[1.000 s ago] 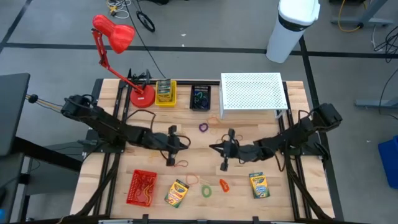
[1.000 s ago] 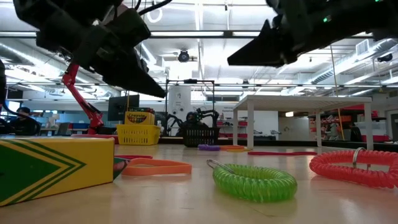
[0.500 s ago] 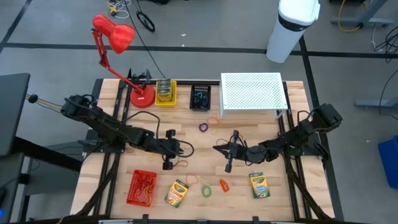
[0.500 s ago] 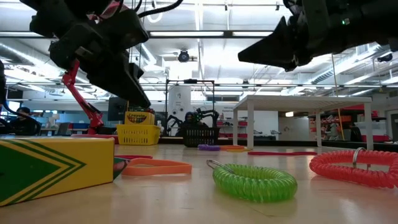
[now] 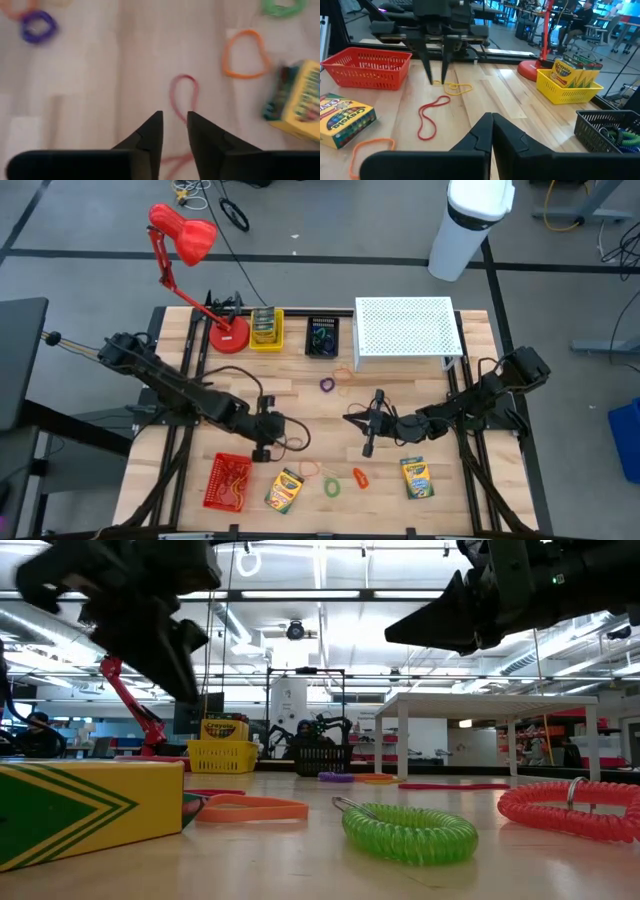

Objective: Pick & Place Office Desk Supplies
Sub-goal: Put the red rubber band into the red bin

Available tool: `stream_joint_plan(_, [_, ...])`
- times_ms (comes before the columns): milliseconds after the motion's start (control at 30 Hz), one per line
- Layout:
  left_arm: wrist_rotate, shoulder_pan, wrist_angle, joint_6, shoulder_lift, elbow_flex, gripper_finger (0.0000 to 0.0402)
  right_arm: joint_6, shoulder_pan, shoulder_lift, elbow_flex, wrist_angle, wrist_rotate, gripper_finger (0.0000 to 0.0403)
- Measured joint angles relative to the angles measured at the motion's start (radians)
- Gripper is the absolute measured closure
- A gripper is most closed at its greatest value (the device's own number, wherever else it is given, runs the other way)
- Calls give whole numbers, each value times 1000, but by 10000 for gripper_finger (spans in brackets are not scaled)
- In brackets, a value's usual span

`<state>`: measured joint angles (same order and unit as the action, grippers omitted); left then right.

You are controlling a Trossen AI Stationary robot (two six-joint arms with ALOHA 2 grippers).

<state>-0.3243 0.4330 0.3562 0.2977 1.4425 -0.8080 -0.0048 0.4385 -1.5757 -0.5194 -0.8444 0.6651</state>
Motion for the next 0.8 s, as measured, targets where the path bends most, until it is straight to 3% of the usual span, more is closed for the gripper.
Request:
stream_joint_plan(133, [53, 22, -1, 55, 19, 6, 274, 0, 0, 0, 0, 2, -2, 384])
stream_joint_plan(433, [52, 44, -30, 42, 173, 6, 229, -3, 0, 0, 0, 4, -3, 384])
stream_joint_plan(600, [74, 43, -34, 50, 201, 6, 235, -3, 0, 0, 0, 5, -3, 384])
stream_joint_plan(800, [55, 32, -39, 68, 225, 6, 274, -3, 0, 0, 0, 5, -3, 384])
